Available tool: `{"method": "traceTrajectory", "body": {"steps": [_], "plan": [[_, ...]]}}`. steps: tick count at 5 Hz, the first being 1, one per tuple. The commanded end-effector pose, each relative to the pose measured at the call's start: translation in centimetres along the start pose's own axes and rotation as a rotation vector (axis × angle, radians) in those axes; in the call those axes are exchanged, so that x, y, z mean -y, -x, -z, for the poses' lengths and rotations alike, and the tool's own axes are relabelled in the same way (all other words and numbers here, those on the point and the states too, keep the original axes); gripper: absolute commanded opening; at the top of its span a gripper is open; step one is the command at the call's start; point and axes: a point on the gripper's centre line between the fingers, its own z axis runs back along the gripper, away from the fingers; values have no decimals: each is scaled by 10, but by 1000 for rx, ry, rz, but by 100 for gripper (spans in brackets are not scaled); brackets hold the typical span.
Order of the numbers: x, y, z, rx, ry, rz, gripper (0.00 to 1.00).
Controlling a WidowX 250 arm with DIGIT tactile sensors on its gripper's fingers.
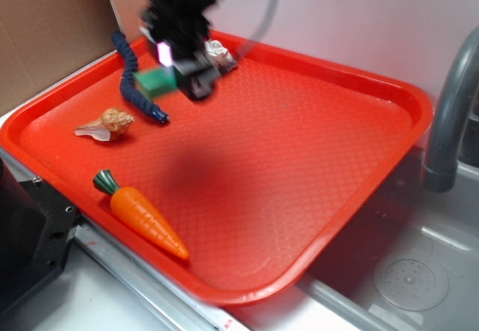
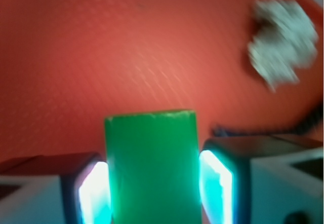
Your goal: Grab the green block.
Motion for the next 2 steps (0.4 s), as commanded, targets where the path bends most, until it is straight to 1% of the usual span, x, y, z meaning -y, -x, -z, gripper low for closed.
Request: {"method": "traceTrajectory", "body": {"steps": [1, 2], "plan": [[-15, 42, -54, 121, 23, -166, 0], [-19, 41, -49, 110, 71, -115, 0]]}}
